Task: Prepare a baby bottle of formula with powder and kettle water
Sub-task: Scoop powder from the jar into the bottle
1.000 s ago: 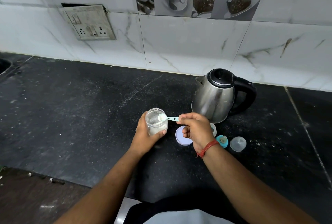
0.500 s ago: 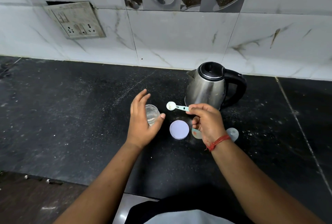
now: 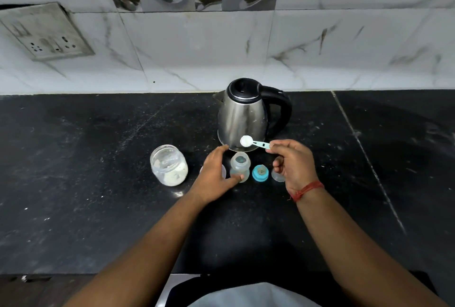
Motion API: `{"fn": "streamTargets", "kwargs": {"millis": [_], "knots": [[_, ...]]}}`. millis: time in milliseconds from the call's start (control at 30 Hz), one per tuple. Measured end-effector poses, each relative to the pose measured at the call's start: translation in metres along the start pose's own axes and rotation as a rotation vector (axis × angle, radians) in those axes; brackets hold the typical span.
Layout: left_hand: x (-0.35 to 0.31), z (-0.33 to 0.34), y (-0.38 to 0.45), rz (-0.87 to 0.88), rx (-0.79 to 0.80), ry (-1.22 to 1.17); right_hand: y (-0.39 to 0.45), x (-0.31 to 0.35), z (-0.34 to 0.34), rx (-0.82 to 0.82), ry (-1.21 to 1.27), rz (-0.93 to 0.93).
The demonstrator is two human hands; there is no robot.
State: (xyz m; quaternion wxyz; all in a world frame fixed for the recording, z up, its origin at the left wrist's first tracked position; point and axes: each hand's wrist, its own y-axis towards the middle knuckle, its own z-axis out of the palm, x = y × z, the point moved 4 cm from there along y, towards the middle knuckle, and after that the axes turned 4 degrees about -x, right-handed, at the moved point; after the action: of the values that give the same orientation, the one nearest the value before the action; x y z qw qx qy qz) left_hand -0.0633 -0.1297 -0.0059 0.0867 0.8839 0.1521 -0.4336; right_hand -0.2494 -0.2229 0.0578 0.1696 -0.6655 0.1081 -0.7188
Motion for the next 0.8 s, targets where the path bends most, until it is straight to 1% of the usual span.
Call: {"fn": "streamTargets", "kwargs": {"millis": [100, 200, 300, 400, 600, 800], "knots": [[-0.001, 0.016, 0.009, -0.032, 0.066, 0.044, 0.001, -0.004, -0.01, -0.02, -0.03, 0.012], [-0.003, 0.028, 0.014, -0.029, 0.09, 0.014, 0.001, -0.005, -0.016, -0.022, -0.028, 0.031], [-0.003, 0.032, 0.014, -0.053, 0.044, -0.045, 0.001, -0.003, -0.02, -0.018, -0.019, 0.039], [-0.004, 0.027, 0.011, -0.06, -0.038, -0.083, 0.002, 0.001, -0.021, -0.012, -0.023, 0.014], [-0.011, 0.0, 0.013, -0.013, -0.196, -0.095, -0.006, 0.017, -0.002, 0.064, -0.148, -0.16], [-0.009, -0.016, 0.009, 0.002, -0.241, -0.09, -0.013, 0.023, 0.023, 0.111, -0.314, -0.381]]}}
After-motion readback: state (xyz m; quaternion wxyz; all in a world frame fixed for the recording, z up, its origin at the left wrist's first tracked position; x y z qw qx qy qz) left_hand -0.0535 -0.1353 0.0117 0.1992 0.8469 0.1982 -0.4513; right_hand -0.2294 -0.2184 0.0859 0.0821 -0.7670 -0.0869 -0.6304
